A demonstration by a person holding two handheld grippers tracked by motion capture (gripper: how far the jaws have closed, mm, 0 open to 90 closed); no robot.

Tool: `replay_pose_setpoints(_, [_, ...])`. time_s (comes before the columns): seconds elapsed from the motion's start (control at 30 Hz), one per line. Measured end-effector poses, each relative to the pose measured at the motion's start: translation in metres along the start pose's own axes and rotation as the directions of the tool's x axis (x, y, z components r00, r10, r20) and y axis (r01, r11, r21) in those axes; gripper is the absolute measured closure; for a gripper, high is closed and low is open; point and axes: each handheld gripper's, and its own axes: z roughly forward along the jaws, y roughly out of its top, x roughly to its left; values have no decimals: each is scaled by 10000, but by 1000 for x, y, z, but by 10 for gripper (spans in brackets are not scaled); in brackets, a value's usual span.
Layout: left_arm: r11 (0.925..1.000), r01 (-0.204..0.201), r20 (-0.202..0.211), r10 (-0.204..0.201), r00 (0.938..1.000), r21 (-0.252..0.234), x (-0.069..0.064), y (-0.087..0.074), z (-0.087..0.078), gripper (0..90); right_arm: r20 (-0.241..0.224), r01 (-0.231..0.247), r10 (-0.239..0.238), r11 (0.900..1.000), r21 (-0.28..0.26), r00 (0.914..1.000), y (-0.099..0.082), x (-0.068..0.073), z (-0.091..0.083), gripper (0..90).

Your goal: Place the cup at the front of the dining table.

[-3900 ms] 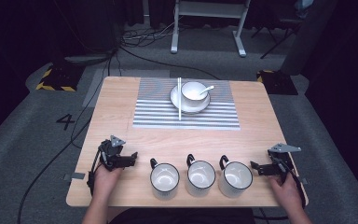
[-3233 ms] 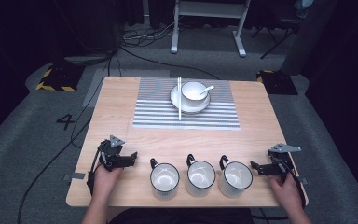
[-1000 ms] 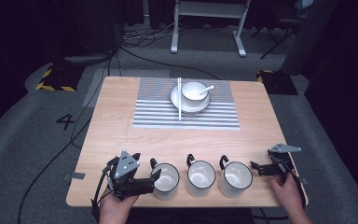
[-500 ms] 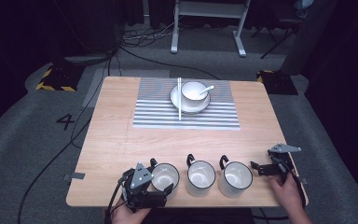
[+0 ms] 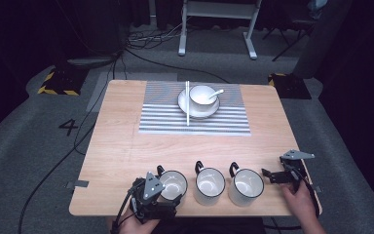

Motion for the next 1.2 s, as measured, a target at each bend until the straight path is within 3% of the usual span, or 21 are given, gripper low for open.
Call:
replay_pose_setpoints(0.13, [9992, 227, 136, -231, 9996, 326, 2, -4, 10, 55, -12, -25, 25, 10000, -4, 10000, 0, 0, 0, 4])
replay_pose_setpoints(0.33, [9983, 154, 198, -165, 9997, 559, 4, -10, 25, 23, 2, -37, 37, 10000, 15, 10000, 0, 0, 0, 4])
replay_pose_setpoints(0.5, [9977, 214, 492, -246, 9985, 639, 9, -17, 40, 10, 2, -23, 23, 10000, 10, 10000, 0, 0, 0, 4])
replay_pose_setpoints(0.73, [9993, 292, 833, -311, 9960, 231, 13, -29, 58, 0, 0, -44, 44, 10000, 15, 10000, 0, 0, 0, 4])
replay_pose_setpoints(0.8, [9998, 178, 1025, -181, 9946, 35, 16, -33, 60, 0, 2, -26, 26, 10000, 11, 10000, 0, 0, 0, 4])
replay_pose_setpoints(0.93, [9996, -15, 984, 42, 9951, -276, 15, -35, 64, 0, -13, -62, 62, 10000, 11, 10000, 0, 1, 0, 4])
replay_pose_setpoints(1.03, [9975, -192, 940, 255, 9952, -681, 15, -38, 66, 3, -1, -34, 34, 10000, 14, 10000, 0, 0, 0, 4])
replay_pose_setpoints(1.2, [9896, 10, 1065, 145, 9942, -1436, 15, -44, 69, 2, 0, -26, 26, 10000, 9, 10000, 0, 0, 0, 4])
